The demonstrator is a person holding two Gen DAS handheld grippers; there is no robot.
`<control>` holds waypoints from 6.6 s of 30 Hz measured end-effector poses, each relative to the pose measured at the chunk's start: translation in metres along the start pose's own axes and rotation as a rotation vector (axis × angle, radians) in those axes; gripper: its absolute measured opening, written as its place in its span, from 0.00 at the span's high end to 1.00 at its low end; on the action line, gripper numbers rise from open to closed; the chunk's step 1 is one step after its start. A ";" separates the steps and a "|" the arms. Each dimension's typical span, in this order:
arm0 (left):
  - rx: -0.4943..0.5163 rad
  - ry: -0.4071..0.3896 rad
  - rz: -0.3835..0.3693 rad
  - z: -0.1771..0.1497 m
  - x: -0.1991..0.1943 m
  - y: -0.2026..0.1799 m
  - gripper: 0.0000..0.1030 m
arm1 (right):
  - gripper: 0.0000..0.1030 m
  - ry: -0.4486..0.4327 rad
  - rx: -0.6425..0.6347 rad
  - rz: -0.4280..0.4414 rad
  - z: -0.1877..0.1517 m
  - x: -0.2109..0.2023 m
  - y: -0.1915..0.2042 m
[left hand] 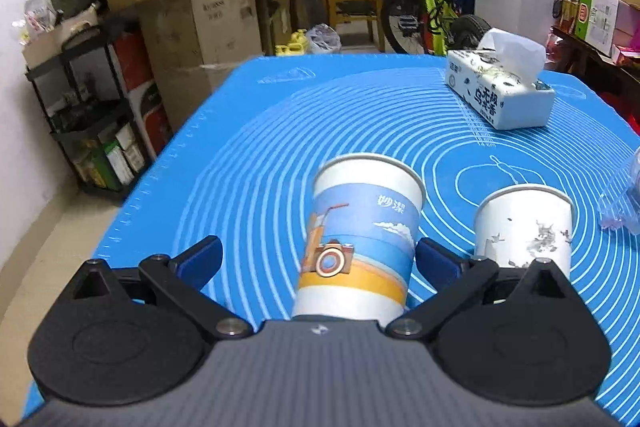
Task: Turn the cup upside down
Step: 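Move the left gripper to the blue-and-white cup and close around it, then lift the blue-and-white cup with the left gripper toward the right gripper, then grasp the cup with the right gripper while the left gripper releases it, then rotate the right gripper to turn the cup rim-down and lower it, then set the cup rim-down on the mat and open the right gripper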
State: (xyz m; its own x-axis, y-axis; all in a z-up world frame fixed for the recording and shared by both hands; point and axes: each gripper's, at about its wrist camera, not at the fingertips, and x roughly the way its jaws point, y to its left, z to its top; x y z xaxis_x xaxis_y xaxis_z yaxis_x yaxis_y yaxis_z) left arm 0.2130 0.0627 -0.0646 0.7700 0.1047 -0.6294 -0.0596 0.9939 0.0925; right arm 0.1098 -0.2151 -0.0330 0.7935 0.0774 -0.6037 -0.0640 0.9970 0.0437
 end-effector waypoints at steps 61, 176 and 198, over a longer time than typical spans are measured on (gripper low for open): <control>0.011 -0.001 -0.187 -0.074 -0.113 -0.131 0.15 | 0.02 0.082 -0.044 -0.068 -0.030 -0.032 -0.044; -0.058 -0.139 -0.058 -0.071 -0.146 -0.067 0.06 | 0.05 0.031 -0.234 0.109 -0.042 0.048 0.027; 0.023 -0.103 -0.160 -0.093 -0.178 -0.096 0.06 | 0.02 -0.001 -0.109 0.038 -0.067 -0.050 -0.003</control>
State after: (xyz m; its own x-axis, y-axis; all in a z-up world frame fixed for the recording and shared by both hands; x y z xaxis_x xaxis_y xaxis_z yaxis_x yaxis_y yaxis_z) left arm 0.0224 -0.0481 -0.0329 0.8294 -0.0601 -0.5554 0.0825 0.9965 0.0153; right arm 0.0293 -0.2223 -0.0563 0.7897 0.1157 -0.6025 -0.1600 0.9869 -0.0203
